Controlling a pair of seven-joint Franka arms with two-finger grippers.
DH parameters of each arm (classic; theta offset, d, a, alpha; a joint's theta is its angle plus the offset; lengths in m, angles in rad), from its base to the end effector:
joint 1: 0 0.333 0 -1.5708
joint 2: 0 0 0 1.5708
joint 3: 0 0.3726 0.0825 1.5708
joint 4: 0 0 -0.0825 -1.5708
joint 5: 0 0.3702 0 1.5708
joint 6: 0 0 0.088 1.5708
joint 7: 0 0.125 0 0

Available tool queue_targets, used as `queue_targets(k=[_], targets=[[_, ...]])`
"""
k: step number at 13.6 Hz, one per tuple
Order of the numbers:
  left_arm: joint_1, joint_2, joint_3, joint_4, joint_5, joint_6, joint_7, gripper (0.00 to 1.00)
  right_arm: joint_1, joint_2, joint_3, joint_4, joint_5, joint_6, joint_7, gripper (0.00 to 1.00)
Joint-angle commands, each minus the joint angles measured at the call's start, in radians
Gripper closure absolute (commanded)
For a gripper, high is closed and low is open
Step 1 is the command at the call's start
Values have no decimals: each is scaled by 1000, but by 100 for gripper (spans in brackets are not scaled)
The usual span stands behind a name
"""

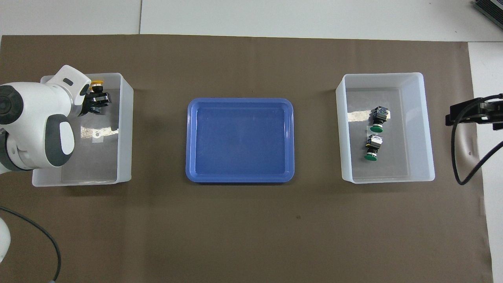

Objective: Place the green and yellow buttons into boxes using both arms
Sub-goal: 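Lower the yellow button into the box with the left gripper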

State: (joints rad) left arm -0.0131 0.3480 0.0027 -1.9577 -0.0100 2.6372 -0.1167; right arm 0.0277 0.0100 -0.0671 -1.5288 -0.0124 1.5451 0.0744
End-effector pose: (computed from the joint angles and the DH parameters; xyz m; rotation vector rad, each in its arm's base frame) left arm 0.6584 -0.0068 0.3786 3.0679 0.1749 0.5125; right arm 0.5419 -0.0227 0.6746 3.1235 -0.1785 0.0102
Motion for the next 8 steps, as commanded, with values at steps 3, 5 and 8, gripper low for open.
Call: queue_targets(k=[3, 5, 8], targets=[[-8, 49, 10, 40, 8, 32, 11, 99, 37, -48, -16, -70, -4, 3, -27, 0], [-8, 49, 10, 40, 8, 26, 11, 48, 37, -45, -16, -65, -6, 9, -31, 0], [-8, 49, 10, 51, 8, 27, 11, 6, 37, -48, -16, -68, 8, 6, -18, 0]])
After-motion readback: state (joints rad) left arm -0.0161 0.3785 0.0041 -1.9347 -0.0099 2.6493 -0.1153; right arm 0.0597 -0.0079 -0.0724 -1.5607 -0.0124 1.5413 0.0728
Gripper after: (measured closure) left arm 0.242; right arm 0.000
